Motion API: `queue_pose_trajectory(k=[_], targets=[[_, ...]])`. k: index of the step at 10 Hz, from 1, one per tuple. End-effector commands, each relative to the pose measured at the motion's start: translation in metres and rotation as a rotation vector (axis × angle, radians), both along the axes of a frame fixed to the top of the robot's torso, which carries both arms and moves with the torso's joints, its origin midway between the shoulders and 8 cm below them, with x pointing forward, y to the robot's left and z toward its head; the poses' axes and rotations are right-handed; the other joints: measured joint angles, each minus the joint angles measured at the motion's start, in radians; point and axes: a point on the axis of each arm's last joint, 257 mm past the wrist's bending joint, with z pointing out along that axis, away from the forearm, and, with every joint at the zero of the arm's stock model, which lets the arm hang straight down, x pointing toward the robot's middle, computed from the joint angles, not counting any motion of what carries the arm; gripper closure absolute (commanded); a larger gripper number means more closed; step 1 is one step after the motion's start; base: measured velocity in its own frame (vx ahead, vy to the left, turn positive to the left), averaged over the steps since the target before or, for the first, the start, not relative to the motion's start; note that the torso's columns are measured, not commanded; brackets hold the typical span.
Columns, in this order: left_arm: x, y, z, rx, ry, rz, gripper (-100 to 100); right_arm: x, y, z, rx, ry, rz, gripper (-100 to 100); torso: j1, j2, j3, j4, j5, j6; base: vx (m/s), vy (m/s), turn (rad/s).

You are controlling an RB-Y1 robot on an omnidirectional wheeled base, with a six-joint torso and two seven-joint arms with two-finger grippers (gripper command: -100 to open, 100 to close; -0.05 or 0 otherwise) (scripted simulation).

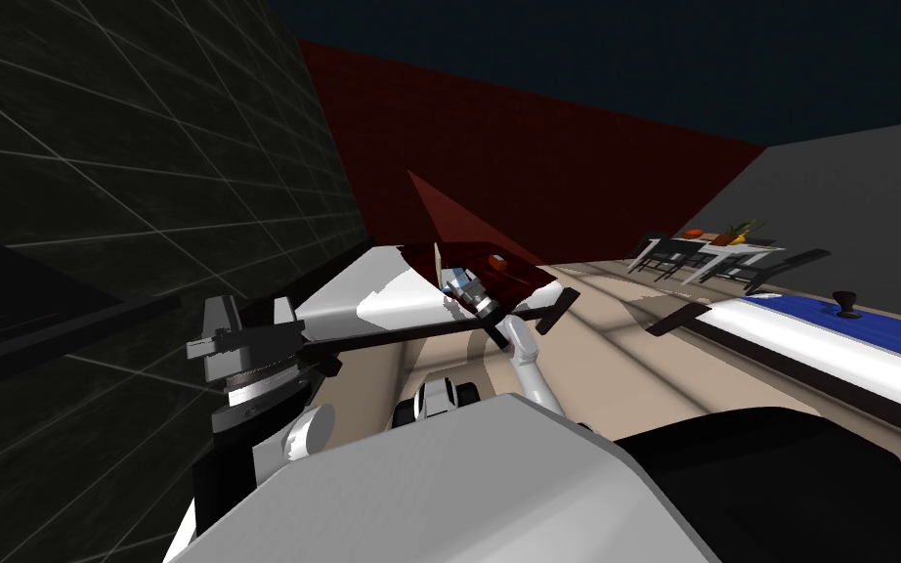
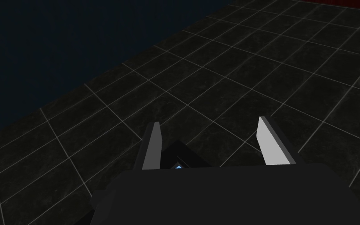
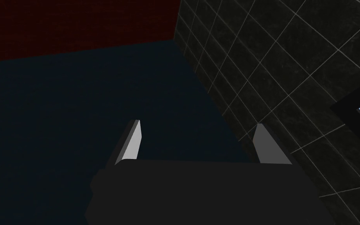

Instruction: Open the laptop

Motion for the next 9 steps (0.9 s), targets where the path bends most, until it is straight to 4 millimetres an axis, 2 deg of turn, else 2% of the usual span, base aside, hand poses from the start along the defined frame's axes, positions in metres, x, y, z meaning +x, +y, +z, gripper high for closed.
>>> queue_pose_trajectory(k=[1,2,3,6,7,9], targets=[[0.000,0.000,0.000,0.000,0.000,0.000,0,0.008,0.000,-0.005,-0.083,-0.012,-0.037,-100,0.000,0.000,0.000,0.000,0.000,0.000,0.000,0.000,0.000],[0.000,0.000,0.000,0.000,0.000,0.000,0,0.009,0.000,-0.007,-0.104,-0.013,-0.044,-100,0.000,0.000,0.000,0.000,0.000,0.000,0.000,0.000,0.000],[0.000,0.000,0.000,0.000,0.000,0.000,0,0.021,-0.001,-0.005,-0.149,-0.032,-0.071,-100,0.000,0.001,0.000,0.000,0.000,0.000,0.000,0.000,0.000],[0.000,0.000,0.000,0.000,0.000,0.000,0,0.024,-0.001,-0.013,-0.224,-0.035,-0.100,-100,0.000,0.000,0.000,0.000,0.000,0.000,0.002,-0.001,0.002],[0.000,0.000,0.000,0.000,0.000,0.000,0,0.035,-0.003,-0.011,-0.271,-0.054,-0.128,-100,0.000,0.001,0.000,0.000,0.000,0.000,0.004,0.000,0.011],[0.000,0.000,0.000,0.000,0.000,0.000,0,0.038,-0.004,-0.017,-0.329,-0.057,-0.151,-100,0.000,0.000,0.000,0.000,0.000,0.000,0.003,0.000,0.006]])
